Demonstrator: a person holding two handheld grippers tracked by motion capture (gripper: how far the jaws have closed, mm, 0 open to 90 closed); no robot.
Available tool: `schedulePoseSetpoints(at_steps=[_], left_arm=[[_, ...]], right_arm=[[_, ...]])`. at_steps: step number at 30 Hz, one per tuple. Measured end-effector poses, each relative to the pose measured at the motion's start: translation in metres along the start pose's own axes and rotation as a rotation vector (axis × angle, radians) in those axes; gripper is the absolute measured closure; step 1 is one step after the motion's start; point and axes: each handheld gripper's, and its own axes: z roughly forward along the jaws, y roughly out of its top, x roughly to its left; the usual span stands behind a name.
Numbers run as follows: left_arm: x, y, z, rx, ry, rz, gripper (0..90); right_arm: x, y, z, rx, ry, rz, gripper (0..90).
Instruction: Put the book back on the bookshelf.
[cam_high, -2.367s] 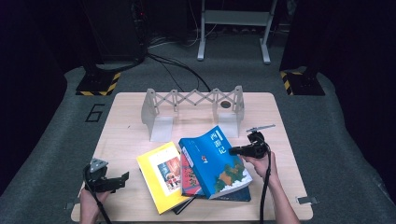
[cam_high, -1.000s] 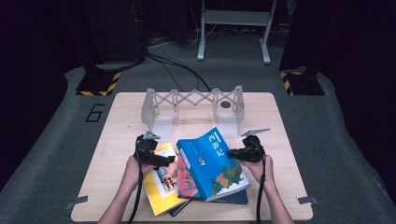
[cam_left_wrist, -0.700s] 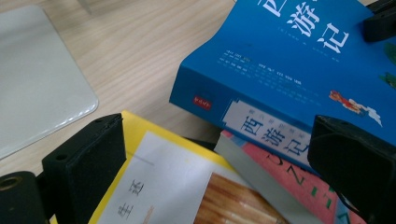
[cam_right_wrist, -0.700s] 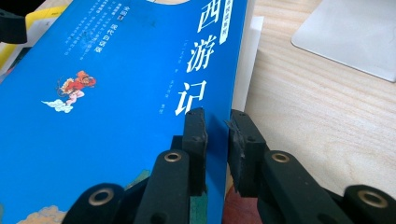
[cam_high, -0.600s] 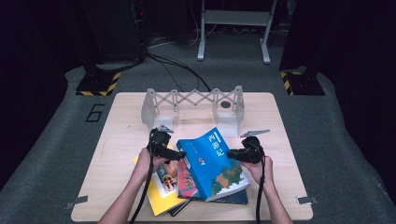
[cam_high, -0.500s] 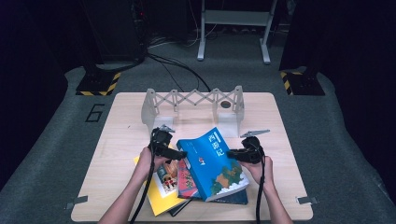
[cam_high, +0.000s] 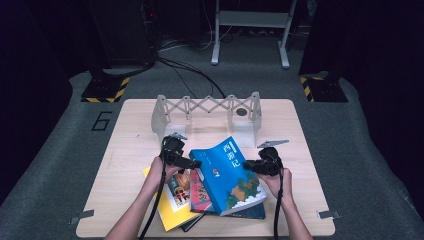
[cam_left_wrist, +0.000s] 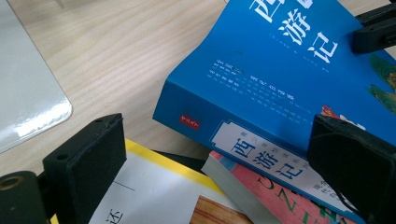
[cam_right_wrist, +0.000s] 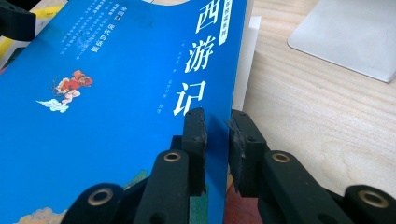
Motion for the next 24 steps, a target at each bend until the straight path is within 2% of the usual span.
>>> schedulePoseSetpoints(at_steps=[6, 8, 9, 10, 12, 17, 22, 24], left_arm=[[-0.0003, -0.0023, 0.0002, 0.02, -0.011, -0.012, 4.8], [0.0006, -0.0028, -0.0003, 0.031, -0.012, -0.005, 5.1], [0.0005, -0.0033, 0.0001, 0.03, -0.015, -0.015, 5.2], [0.0006, -0.0035, 0.0006, 0.029, -0.027, -0.035, 5.2], [0.0012, -0.0033, 0.0005, 0.037, -0.033, -0.04, 5.6], [0.0057, -0.0043, 0.0015, 0.063, -0.059, -0.036, 5.3], [0.0069, -0.0049, 0.0025, 0.055, -0.074, -0.046, 5.6], [0.0078, -0.0049, 0.0025, 0.057, -0.093, -0.052, 6.9]], right_arm=[[0.0008, 0.0, -0.0001, 0.001, -0.007, -0.005, 78.1], [0.0007, 0.0003, 0.0002, 0.004, -0.005, -0.001, 78.0], [0.0007, 0.0004, 0.0003, 0.006, -0.005, -0.002, 78.0], [0.0008, 0.0004, 0.0003, 0.005, -0.007, -0.002, 78.0], [0.0016, 0.0006, 0.0003, 0.005, -0.012, -0.01, 78.0], [0.0017, 0.0006, 0.0005, 0.005, -0.014, -0.015, 78.0], [0.0022, 0.0006, 0.0006, 0.004, -0.017, -0.016, 78.1], [0.0019, 0.0005, 0.0009, 0.001, -0.019, -0.018, 78.2]])
